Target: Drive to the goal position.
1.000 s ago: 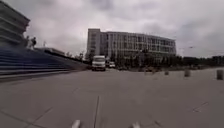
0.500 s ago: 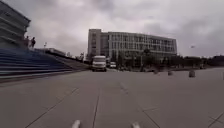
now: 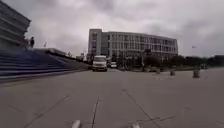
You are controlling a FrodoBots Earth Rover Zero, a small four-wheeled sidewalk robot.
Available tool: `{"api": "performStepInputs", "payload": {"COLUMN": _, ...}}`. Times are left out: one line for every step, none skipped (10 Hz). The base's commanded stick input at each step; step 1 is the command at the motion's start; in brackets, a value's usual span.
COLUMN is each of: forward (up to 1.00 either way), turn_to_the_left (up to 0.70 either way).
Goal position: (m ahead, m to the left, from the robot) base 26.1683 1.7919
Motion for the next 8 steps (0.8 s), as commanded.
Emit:
{"api": "performStepInputs", "payload": {"forward": 0.70, "turn_to_the_left": -0.07}}
{"api": "performStepInputs", "payload": {"forward": 0.70, "turn_to_the_left": -0.15}}
{"api": "performStepInputs", "payload": {"forward": 0.70, "turn_to_the_left": -0.23}}
{"api": "performStepInputs", "payload": {"forward": 0.70, "turn_to_the_left": -0.07}}
{"api": "performStepInputs", "payload": {"forward": 0.70, "turn_to_the_left": -0.03}}
{"api": "performStepInputs", "payload": {"forward": 0.70, "turn_to_the_left": 0.00}}
{"api": "performStepInputs", "payload": {"forward": 0.70, "turn_to_the_left": 0.00}}
{"api": "performStepInputs", "payload": {"forward": 0.70, "turn_to_the_left": 0.00}}
